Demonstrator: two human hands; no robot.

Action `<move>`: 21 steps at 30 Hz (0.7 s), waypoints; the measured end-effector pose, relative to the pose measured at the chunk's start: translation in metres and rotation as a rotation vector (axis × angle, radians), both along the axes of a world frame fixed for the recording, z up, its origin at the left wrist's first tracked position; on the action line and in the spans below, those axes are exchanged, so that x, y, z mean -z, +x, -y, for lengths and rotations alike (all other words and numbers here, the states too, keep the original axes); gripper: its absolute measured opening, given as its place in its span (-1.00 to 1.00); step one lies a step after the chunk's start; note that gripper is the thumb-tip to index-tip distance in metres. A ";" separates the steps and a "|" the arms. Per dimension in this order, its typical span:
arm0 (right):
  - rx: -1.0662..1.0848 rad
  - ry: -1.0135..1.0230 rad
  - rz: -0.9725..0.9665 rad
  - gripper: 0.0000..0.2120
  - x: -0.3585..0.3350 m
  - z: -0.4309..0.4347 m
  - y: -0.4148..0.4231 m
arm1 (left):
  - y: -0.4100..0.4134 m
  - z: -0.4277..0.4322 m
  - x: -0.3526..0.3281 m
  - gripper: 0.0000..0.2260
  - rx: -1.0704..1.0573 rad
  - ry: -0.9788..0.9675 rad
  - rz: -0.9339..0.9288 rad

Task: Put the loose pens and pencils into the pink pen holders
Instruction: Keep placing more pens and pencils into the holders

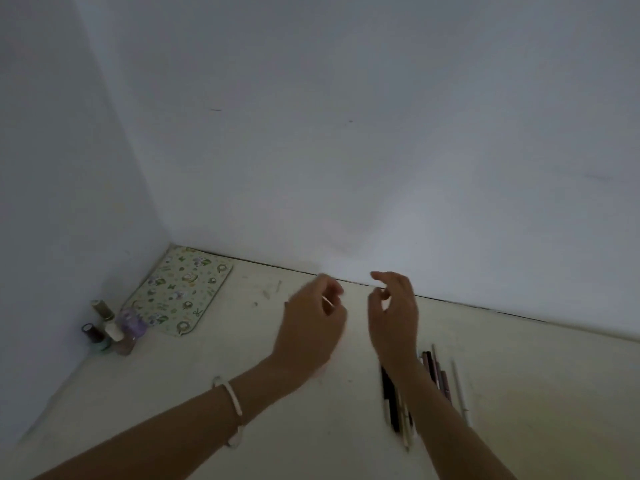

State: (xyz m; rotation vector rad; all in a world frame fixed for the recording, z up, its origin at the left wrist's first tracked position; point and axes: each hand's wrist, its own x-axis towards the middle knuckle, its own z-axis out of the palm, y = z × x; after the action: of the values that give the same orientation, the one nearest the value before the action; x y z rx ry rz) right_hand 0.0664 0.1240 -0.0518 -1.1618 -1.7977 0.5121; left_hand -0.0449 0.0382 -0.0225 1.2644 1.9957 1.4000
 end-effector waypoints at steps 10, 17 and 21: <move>0.132 -0.140 0.012 -0.66 0.007 -0.015 0.100 | 0.105 -0.050 0.126 -0.73 0.212 -0.775 -0.058; 0.128 -0.193 0.082 -0.68 0.026 -0.010 0.117 | 0.122 -0.067 0.137 -0.75 0.127 -0.861 -0.020; 0.124 -0.235 0.089 -0.71 0.034 -0.008 0.118 | 0.120 -0.068 0.137 -0.63 0.090 -0.920 0.111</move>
State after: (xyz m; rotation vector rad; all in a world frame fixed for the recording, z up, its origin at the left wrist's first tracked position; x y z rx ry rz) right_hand 0.1847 0.1323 -0.0857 -1.4677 -1.7610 0.6190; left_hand 0.0747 0.1063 -0.1590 0.7971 2.0614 0.3644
